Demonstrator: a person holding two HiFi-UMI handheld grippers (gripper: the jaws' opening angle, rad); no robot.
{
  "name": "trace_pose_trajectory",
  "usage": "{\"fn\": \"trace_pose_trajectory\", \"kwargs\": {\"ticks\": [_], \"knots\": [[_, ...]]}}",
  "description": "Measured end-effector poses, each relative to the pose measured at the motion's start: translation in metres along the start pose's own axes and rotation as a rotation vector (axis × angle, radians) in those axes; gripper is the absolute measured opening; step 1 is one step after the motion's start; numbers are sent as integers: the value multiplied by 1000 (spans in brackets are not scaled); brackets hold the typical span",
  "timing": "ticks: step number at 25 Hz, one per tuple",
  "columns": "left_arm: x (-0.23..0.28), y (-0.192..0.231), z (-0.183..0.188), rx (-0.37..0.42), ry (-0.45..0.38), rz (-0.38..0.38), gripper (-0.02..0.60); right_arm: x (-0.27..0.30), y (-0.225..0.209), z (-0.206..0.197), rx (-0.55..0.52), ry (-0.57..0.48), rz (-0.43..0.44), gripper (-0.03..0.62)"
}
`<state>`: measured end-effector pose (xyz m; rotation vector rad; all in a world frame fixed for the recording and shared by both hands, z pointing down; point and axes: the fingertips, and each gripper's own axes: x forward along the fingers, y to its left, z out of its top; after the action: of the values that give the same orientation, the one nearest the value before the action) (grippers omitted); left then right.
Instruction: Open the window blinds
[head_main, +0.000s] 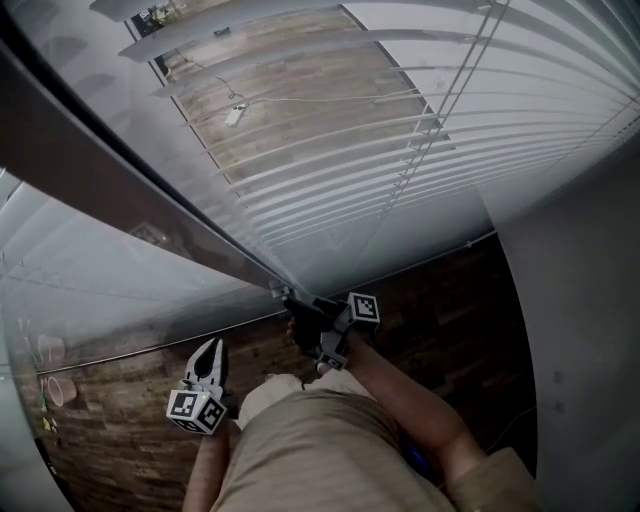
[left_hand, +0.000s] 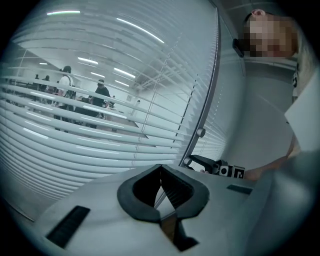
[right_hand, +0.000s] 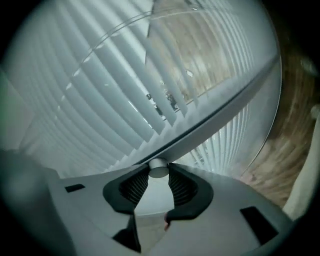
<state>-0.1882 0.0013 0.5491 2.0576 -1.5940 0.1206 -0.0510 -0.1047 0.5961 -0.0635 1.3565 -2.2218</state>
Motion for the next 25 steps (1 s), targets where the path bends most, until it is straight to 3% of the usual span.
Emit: {"fn": "trace_pose_trajectory", "kwargs": {"ticks": [2,4,6,9,11,12,13,15,18,20,22,25], "knots": [[0,1,1,-9,-3,2,12,0,-1,1,88,-24,92,129],[0,2,1,-8,-4,4,12,0,2,1,-8,-36,54,129],[-1,3,1,-7,-5,7,12,-4,5,4,-302,-32,-111,134],[-1,4,0,-7,-4,8,12,-15,13,5,-939,25,-475,222],[0,5,1,-9,-5,8,12,-16,18,1,-1342,95,-681,221],[1,5,1,-12,-4,8,12,-13,20,-2,-1469,121,-742,220],[2,5,0,-13,-3,7,12,-9,21,-6,-1530,134,-773,219],[3,4,0,-9,0,1,12,-3,20,-12,-1538,121,-794,208],[5,4,2,1,-2,-4,12,0,17,-10,-1527,77,-835,129],[5,5,4,4,-3,-5,12,0,14,-9,-1473,65,-835,127],[4,8,4,4,1,-3,12,-2,11,-7,-1315,66,-780,126],[2,11,3,4,6,0,12,-2,11,-2,-959,63,-612,124]]}}
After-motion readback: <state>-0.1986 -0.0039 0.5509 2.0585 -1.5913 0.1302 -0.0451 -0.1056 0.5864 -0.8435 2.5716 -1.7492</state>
